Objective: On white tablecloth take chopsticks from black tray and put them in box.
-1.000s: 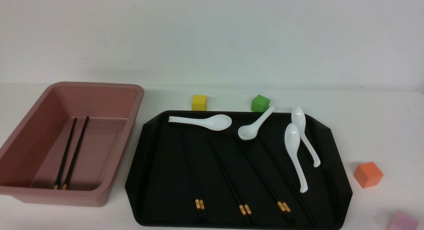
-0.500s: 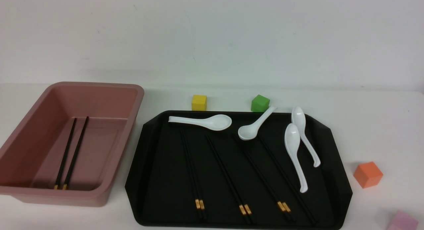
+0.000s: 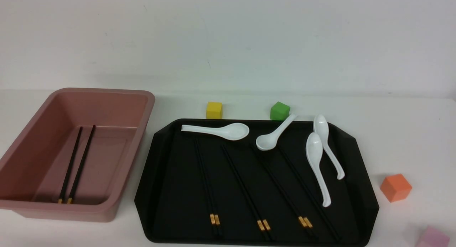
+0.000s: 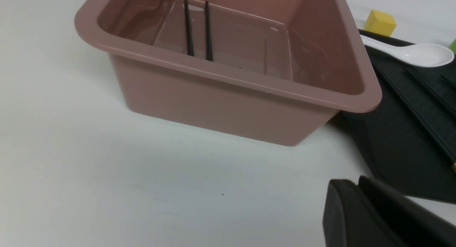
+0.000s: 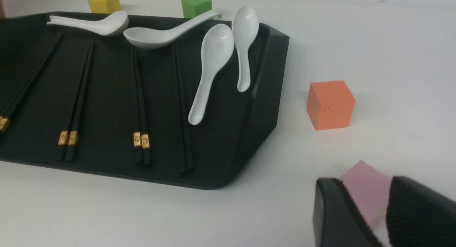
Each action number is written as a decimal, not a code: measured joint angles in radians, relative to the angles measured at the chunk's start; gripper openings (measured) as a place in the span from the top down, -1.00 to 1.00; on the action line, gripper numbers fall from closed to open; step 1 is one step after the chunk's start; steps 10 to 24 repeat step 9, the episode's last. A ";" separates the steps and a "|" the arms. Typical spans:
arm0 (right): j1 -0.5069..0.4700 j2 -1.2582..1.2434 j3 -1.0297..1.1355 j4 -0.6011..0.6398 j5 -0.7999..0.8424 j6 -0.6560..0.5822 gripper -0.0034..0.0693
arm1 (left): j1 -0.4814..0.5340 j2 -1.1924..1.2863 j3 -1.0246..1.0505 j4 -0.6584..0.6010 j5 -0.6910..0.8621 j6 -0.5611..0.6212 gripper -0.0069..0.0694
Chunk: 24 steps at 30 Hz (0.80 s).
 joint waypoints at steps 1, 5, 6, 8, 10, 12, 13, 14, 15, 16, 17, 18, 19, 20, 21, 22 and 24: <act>0.000 0.000 0.000 0.000 0.000 0.000 0.24 | 0.000 0.000 0.000 0.000 0.000 0.000 0.68; 0.000 0.000 0.000 0.000 0.000 0.000 0.24 | 0.000 0.000 0.000 0.000 0.000 0.000 0.66; 0.000 0.000 0.000 0.000 0.000 0.000 0.24 | 0.000 0.000 0.000 0.000 0.000 0.000 0.66; 0.000 0.000 0.000 0.000 0.000 0.000 0.24 | 0.000 0.000 0.000 0.000 0.000 0.000 0.66; 0.000 0.000 0.000 0.000 0.000 0.000 0.24 | 0.000 0.000 0.000 0.000 0.000 0.000 0.66; 0.000 0.000 0.000 0.000 0.000 0.000 0.24 | 0.000 0.000 0.000 0.000 0.000 0.000 0.66; 0.000 0.000 0.000 0.000 0.000 0.000 0.24 | 0.000 0.000 0.000 0.000 0.000 0.000 0.66; 0.000 0.000 0.000 0.000 0.000 0.000 0.24 | 0.000 0.000 0.000 0.000 0.000 0.000 0.66; 0.000 0.000 0.000 0.000 0.000 0.000 0.24 | 0.000 0.000 0.000 0.000 0.000 0.000 0.66; 0.000 0.000 0.000 0.000 0.000 0.000 0.24 | 0.000 0.000 0.000 0.000 0.000 0.000 0.66; 0.000 0.000 0.000 0.000 0.000 0.000 0.24 | 0.000 0.000 0.000 0.000 0.000 0.000 0.66; 0.000 0.000 0.000 0.000 0.000 0.000 0.24 | 0.000 0.000 0.000 0.000 0.000 0.000 0.66; 0.000 0.000 0.000 0.000 0.000 0.000 0.24 | 0.000 0.000 0.000 0.000 0.000 0.000 0.66; 0.000 0.000 0.000 0.000 0.000 0.000 0.24 | 0.000 0.000 0.000 0.000 0.000 0.000 0.66; 0.000 0.000 0.000 0.000 0.000 0.000 0.24 | 0.000 0.000 0.000 0.000 0.000 0.000 0.66; 0.000 0.000 0.000 0.000 0.000 0.000 0.24 | 0.000 0.000 0.000 0.000 0.000 0.000 0.66; 0.000 0.000 0.000 0.000 0.000 0.000 0.24 | 0.000 0.000 0.000 0.000 0.000 0.000 0.66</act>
